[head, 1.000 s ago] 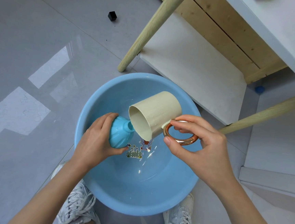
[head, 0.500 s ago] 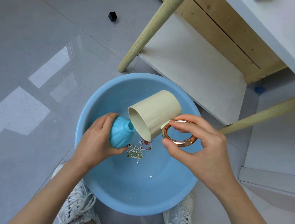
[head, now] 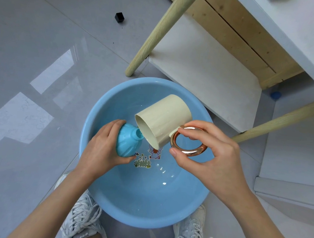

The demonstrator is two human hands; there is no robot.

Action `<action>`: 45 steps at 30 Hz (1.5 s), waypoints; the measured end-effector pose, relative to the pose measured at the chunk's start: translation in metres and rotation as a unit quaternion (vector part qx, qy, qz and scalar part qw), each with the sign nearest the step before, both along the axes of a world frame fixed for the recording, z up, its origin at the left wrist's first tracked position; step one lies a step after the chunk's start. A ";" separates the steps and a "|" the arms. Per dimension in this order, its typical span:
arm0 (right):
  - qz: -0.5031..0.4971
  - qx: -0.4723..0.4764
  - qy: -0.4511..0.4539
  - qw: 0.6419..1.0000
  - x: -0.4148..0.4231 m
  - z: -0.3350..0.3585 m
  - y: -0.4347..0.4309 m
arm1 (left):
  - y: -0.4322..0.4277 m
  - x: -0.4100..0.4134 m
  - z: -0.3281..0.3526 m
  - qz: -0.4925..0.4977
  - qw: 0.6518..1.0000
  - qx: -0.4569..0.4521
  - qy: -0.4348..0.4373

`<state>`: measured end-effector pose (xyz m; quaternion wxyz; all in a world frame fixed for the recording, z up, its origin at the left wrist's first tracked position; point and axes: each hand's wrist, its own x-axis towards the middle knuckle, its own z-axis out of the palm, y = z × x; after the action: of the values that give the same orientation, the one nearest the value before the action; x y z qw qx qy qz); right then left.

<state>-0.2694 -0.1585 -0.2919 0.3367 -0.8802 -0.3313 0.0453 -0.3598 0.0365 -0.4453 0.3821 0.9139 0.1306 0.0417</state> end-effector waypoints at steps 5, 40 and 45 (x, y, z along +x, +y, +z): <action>0.007 -0.009 -0.008 1.000 0.000 0.001 0.000 | 0.000 0.000 0.000 -0.001 1.000 -0.001 0.001; 0.060 -0.030 -0.067 0.996 -0.005 -0.006 -0.004 | 0.000 0.000 0.003 -0.005 1.000 -0.001 0.017; 0.017 -0.017 -0.052 0.998 0.006 -0.022 -0.012 | -0.001 0.000 0.006 -0.002 1.000 0.001 0.021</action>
<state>-0.2631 -0.1705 -0.3142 0.3036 -0.8813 -0.3620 0.0109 -0.3595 0.0355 -0.4394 0.3786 0.9151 0.1373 0.0215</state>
